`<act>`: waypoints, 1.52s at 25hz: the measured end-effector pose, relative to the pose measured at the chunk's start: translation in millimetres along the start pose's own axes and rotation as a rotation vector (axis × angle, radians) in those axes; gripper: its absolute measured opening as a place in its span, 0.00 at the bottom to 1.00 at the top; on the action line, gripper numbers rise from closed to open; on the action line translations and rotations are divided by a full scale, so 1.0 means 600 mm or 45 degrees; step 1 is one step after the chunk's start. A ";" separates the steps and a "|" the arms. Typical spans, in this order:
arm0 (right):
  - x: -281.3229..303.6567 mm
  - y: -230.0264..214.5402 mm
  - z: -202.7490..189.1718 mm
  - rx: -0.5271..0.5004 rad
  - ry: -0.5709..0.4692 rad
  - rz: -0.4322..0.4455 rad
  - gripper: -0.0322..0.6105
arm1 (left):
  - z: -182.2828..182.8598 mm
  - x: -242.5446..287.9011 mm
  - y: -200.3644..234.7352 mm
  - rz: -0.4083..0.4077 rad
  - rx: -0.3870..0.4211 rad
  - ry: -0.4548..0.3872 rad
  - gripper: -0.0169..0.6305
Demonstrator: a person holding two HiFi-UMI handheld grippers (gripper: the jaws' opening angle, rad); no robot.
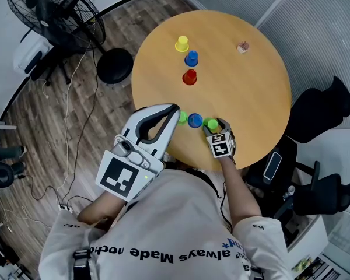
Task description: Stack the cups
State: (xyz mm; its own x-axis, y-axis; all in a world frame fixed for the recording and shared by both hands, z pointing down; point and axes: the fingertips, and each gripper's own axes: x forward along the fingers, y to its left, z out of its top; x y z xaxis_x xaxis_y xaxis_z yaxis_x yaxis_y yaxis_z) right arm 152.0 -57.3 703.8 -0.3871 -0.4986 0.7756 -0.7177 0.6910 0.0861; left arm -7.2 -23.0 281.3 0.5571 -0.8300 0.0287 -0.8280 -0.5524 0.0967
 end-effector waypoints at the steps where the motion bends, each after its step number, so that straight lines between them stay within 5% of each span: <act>1: -0.004 0.000 0.003 0.018 -0.007 0.000 0.46 | 0.001 0.000 0.001 0.000 0.000 -0.001 0.06; 9: -0.023 -0.023 0.054 0.091 -0.104 -0.005 0.46 | 0.003 0.002 0.006 0.002 -0.004 -0.014 0.06; 20: -0.004 -0.066 0.171 0.001 -0.190 0.005 0.46 | -0.004 -0.005 0.034 0.050 -0.012 -0.008 0.06; 38: 0.123 -0.072 0.288 -0.170 -0.095 0.136 0.45 | -0.032 -0.013 0.129 0.166 -0.061 0.050 0.06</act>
State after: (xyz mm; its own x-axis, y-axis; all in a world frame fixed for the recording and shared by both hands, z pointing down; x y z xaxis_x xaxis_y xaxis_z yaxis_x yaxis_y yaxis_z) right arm 54.1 -214.4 649.2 -0.5023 -0.4527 0.7367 -0.5888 0.8031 0.0920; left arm -74.6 -57.8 308.0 0.4475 -0.8904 0.0827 -0.8901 -0.4346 0.1371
